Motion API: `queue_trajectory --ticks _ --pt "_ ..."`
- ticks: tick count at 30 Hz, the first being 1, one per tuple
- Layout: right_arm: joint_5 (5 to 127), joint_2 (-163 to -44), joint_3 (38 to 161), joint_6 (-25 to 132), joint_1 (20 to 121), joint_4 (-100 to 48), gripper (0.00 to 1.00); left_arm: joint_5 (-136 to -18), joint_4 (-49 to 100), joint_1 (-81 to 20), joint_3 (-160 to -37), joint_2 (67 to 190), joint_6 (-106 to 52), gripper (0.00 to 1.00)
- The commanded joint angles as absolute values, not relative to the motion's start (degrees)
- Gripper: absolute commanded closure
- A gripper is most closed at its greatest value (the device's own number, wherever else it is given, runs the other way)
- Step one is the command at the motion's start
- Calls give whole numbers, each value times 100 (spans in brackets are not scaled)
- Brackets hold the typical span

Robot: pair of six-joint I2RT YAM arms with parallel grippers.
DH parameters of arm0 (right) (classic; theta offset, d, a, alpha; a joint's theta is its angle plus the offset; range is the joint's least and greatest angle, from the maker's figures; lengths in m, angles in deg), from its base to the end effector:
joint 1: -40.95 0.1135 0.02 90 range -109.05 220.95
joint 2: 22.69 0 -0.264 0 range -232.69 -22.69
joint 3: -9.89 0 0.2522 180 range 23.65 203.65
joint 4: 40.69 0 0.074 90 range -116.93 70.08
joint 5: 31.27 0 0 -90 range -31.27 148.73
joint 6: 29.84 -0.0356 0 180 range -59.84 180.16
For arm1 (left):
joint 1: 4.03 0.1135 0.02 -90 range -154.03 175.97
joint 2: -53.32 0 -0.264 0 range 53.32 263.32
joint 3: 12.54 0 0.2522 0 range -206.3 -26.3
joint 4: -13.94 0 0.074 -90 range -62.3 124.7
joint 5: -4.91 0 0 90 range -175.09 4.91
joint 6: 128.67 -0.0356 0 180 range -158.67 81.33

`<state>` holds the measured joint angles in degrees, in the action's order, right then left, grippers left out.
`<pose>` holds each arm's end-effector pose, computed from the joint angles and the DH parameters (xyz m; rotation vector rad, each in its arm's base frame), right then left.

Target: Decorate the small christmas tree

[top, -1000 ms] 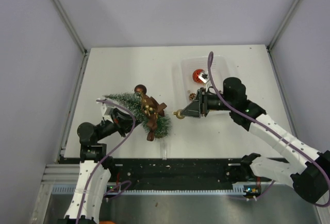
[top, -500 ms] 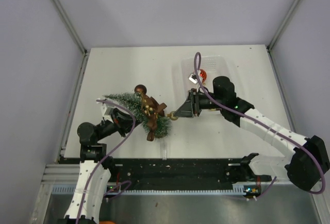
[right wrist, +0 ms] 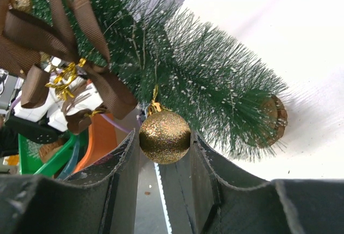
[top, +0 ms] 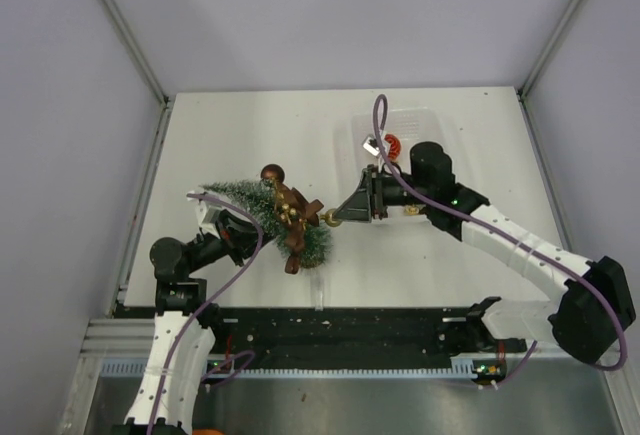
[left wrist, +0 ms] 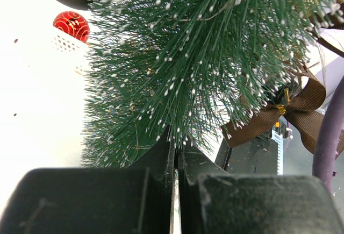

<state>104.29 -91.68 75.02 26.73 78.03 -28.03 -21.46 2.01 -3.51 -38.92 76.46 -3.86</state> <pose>0.2015 0.1842 0.3148 -0.6868 1.9690 1.5397 0.1160 -0.0308 0.2550 0.5734 1.4649 -1.1952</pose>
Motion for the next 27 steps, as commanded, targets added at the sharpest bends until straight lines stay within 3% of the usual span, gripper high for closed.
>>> queue_trajectory --ticks 1,27 --pt "10461 -9405 7787 2720 7865 -3290 92 -2137 -148 -376 -3904 7626 -360 100" --pt "9943 -9555 7365 2571 8049 -3782 97 -2155 -192 -376 -3895 7556 -325 100"
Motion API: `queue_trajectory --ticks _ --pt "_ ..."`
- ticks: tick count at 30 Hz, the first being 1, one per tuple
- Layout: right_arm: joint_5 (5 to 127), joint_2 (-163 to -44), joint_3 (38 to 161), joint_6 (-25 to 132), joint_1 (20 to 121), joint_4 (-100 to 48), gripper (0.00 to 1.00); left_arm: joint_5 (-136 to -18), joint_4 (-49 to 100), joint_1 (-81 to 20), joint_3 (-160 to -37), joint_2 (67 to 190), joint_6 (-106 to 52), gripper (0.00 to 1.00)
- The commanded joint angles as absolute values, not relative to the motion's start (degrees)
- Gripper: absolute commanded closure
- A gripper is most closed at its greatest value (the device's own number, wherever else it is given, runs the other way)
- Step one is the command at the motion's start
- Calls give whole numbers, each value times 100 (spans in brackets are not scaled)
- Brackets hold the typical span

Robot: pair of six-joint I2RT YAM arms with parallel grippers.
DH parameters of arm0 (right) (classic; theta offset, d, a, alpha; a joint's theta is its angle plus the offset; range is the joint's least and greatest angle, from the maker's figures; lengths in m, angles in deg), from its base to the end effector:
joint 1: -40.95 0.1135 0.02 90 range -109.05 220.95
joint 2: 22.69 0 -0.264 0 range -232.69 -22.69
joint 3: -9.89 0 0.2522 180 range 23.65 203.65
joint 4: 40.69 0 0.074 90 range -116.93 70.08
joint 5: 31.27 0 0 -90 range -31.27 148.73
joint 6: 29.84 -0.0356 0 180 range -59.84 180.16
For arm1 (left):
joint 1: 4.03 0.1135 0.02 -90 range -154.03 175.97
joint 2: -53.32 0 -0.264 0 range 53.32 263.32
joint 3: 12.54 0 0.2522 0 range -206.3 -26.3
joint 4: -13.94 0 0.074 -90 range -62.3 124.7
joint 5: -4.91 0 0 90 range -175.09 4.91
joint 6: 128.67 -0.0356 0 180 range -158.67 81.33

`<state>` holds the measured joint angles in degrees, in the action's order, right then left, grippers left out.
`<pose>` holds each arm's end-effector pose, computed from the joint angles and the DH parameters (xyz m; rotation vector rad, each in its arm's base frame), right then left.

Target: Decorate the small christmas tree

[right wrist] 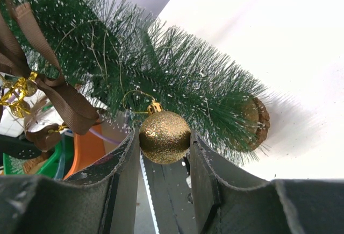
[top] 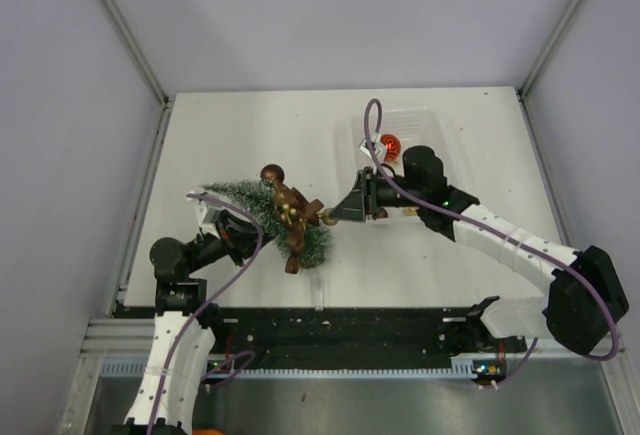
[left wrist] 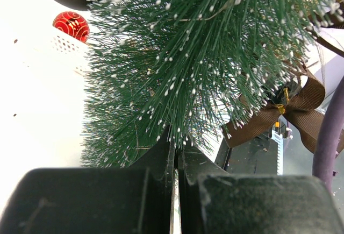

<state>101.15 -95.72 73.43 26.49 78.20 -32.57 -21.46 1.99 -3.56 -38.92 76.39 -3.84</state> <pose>0.2141 0.1930 0.2941 -0.6359 1.9993 1.4947 0.1158 -0.0309 0.2551 0.5747 1.4636 -1.1954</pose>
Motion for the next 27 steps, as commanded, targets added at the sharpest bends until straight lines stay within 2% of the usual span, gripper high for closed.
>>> queue_trajectory --ticks 1,16,27 --pt "9856 -9590 7383 2597 8154 -3756 97 -2146 -192 -376 -3895 7565 -325 100" --pt "9459 -9124 6953 2808 8437 -3176 98 -2164 -192 -376 -3887 7556 -316 100" --pt "9450 -9151 6742 2580 8437 -3544 87 -2181 -174 -376 -3895 7539 -316 100"
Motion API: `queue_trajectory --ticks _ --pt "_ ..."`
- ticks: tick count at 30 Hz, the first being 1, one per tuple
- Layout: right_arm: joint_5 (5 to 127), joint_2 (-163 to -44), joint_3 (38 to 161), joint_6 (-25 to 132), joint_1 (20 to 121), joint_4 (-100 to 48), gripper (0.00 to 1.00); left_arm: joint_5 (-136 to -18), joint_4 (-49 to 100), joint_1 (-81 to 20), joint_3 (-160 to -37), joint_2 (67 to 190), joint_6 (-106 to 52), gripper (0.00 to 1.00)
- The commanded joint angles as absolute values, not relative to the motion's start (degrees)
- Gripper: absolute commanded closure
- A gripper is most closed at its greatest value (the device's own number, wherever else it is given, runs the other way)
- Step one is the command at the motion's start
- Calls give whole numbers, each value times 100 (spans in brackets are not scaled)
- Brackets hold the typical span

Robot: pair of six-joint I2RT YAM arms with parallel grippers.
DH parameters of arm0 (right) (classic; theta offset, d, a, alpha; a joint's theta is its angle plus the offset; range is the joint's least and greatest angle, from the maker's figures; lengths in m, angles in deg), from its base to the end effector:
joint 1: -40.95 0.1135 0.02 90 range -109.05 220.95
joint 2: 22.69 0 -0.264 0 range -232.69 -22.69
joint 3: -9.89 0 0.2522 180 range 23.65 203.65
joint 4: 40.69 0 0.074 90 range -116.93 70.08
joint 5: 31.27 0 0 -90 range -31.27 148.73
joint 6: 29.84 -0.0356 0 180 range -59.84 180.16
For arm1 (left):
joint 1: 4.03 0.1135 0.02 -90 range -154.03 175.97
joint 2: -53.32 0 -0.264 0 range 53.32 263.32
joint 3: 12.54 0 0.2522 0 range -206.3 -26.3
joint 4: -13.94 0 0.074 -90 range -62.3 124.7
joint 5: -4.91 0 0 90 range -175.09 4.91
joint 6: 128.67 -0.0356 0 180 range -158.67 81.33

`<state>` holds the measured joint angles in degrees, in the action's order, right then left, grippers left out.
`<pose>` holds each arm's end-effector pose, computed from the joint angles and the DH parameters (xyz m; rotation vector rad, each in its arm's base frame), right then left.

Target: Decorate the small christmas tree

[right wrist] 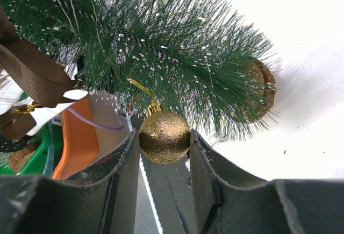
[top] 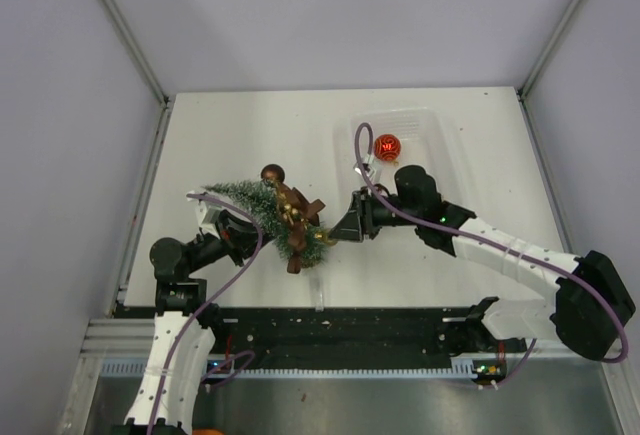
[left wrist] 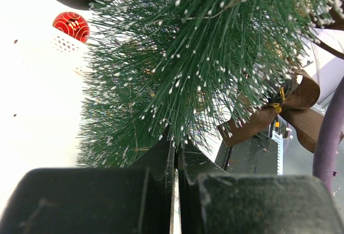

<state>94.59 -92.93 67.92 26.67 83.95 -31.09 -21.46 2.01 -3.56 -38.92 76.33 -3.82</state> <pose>0.1852 0.2013 0.2704 -0.6424 2.0869 1.4358 0.1157 -0.0309 0.2552 0.5748 1.4632 -1.1954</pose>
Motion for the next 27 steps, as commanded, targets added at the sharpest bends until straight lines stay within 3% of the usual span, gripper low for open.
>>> queue_trajectory --ticks 1,14,27 --pt "9468 -9151 6733 2519 8437 -3676 87 -2172 -174 -376 -3895 7547 -316 100" --pt "9687 -9265 6776 1868 8551 -4846 87 -2181 -183 -368 -3887 7547 -316 100" --pt "9529 -9063 7295 2412 8288 -3739 86 -2146 -165 -368 -3896 7521 -307 100"
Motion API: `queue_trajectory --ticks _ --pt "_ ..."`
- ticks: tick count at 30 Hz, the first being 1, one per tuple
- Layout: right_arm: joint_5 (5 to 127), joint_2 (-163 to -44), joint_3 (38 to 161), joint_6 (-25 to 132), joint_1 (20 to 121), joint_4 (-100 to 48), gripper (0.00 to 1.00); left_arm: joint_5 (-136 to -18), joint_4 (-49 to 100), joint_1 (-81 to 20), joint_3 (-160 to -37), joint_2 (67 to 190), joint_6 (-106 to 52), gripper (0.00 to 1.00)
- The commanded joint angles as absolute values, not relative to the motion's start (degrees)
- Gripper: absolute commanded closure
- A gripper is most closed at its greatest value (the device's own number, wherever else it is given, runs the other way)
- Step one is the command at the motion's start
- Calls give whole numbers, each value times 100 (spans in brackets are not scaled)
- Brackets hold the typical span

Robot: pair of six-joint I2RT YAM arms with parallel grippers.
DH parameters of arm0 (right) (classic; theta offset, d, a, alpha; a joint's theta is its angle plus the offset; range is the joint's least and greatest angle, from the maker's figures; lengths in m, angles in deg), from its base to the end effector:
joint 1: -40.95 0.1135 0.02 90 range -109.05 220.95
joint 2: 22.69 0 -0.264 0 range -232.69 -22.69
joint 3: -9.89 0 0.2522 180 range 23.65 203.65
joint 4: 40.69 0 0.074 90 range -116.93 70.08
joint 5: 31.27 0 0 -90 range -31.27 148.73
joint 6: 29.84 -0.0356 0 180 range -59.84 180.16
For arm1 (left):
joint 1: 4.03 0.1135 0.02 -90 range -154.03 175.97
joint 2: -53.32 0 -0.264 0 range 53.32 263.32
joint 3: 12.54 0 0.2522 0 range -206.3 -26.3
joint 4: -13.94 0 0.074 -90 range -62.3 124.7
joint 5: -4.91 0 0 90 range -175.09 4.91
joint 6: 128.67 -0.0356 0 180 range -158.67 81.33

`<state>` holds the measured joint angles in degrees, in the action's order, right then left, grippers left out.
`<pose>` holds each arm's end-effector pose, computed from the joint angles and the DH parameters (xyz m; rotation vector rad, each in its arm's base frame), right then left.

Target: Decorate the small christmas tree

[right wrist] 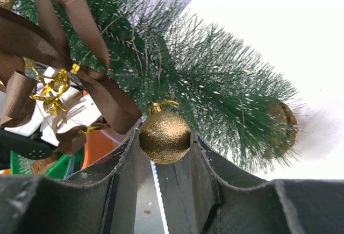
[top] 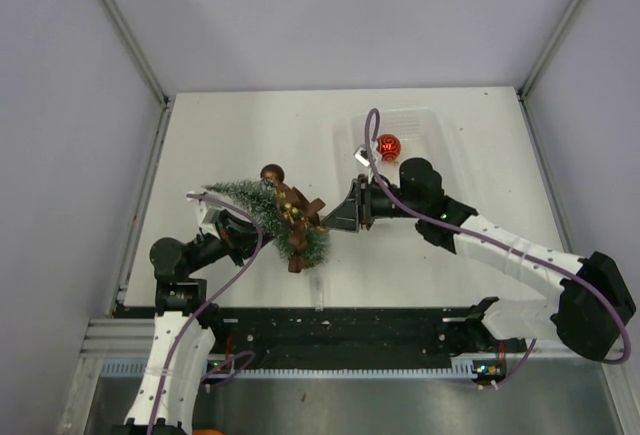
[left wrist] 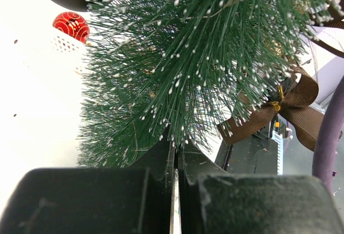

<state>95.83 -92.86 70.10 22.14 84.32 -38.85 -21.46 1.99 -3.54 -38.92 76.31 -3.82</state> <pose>0.1881 0.2073 0.2973 -0.6255 1.9334 1.5376 0.1156 -0.0309 0.2553 0.5749 1.4627 -1.1948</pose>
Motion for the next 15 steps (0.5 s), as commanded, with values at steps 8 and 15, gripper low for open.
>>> queue_trajectory --ticks 8,15 --pt "9810 -9159 7374 2404 7822 -3791 85 -2111 -192 -368 -3895 7495 -272 100" --pt "10425 -9405 7532 2299 7698 -4011 85 -2093 -218 -368 -3887 7521 -272 100"
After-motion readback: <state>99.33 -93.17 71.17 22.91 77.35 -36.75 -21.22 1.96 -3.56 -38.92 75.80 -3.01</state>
